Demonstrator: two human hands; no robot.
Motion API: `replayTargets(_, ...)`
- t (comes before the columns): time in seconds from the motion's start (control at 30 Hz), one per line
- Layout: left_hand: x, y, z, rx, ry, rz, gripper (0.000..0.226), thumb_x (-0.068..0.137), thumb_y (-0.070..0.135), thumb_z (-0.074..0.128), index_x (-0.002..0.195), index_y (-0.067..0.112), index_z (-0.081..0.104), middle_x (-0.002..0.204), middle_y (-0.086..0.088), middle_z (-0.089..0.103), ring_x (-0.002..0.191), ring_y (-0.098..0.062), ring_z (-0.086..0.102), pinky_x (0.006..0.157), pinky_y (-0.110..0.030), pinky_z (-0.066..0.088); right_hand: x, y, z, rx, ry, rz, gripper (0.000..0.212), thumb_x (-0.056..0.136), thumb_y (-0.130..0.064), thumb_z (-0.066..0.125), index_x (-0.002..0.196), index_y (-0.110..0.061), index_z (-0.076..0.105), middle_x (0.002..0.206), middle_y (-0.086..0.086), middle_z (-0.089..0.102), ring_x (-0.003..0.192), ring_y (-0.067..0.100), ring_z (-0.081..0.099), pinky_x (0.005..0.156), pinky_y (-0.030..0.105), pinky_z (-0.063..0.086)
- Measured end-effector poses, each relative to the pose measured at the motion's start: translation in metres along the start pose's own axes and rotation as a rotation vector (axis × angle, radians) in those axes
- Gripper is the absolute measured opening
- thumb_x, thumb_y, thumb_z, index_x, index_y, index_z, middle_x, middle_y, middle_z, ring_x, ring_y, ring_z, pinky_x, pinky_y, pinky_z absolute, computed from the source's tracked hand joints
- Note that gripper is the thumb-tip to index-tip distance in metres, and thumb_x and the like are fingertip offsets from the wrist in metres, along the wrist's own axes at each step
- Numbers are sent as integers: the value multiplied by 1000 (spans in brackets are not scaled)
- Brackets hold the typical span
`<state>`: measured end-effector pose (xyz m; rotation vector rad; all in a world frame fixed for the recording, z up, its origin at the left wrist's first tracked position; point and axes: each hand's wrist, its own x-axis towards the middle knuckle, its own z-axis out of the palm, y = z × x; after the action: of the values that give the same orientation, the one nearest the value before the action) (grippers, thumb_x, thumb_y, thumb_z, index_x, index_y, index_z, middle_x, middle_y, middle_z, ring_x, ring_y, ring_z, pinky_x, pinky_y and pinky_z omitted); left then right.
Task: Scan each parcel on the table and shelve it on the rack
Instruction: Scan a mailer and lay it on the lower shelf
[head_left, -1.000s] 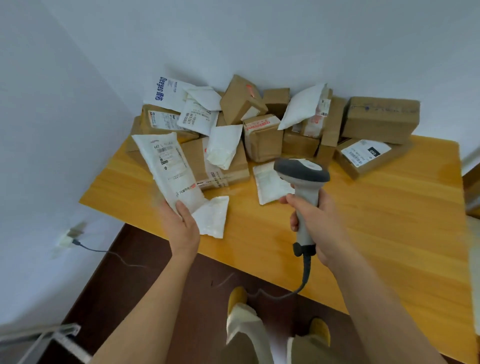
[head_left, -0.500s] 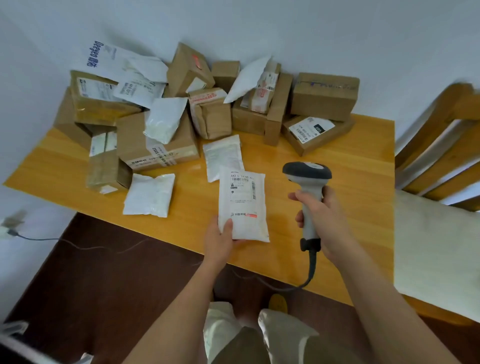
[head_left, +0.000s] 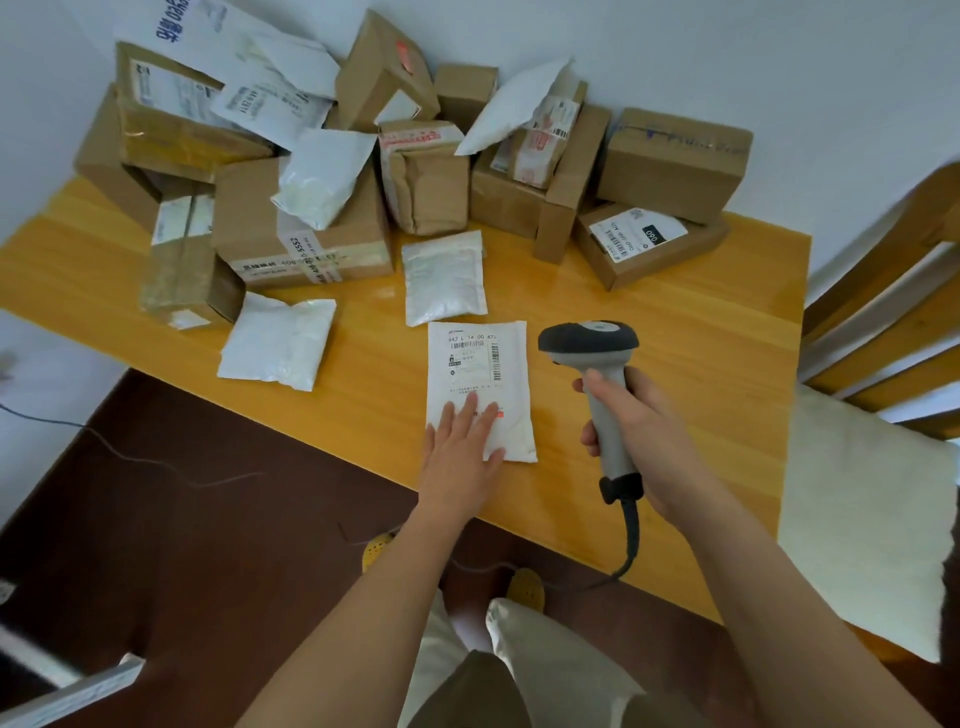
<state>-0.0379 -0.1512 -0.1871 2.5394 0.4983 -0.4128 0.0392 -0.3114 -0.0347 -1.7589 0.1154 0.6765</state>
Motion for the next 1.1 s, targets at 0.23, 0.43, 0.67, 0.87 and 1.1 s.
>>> replayTargets(0.23,11,14,-14,169,-32,15,56,101,37,50,152,26,30,165,3,-9,152,-22,-9,121,-48,-2,0,-8,9,-5,-95,17,29,103,-34,47,114,-12,62,72,10,60,56,12,57,55,25,49)
replayTargets(0.43,31,19,-19,154,-66,40,52,93,27,65,140,19,44,166,-3,2,153,-20,2,122,-40,9,1,-22,15,61,-105,27,26,102,-34,49,108,-13,63,89,11,64,58,13,58,57,28,50)
replayTargets(0.67,32,28,-23,225,-85,23,62,94,23,64,147,20,33,165,-6,7,152,-25,7,122,-47,14,-5,-39,22,223,-72,86,30,101,-36,50,104,-9,63,84,9,64,54,14,55,55,30,48)
replayTargets(0.87,32,28,-24,229,-98,22,64,95,24,63,149,20,29,166,-6,6,152,-25,5,122,-48,15,-15,-49,27,261,-61,113,29,100,-36,52,103,-9,62,91,7,64,53,13,54,51,27,48)
replayTargets(1.1,31,28,-26,198,-107,19,67,94,23,64,150,18,28,165,-6,7,152,-24,6,121,-48,16,-24,-55,30,325,-18,108,31,99,-37,53,107,-7,62,86,7,62,52,12,54,51,27,47)
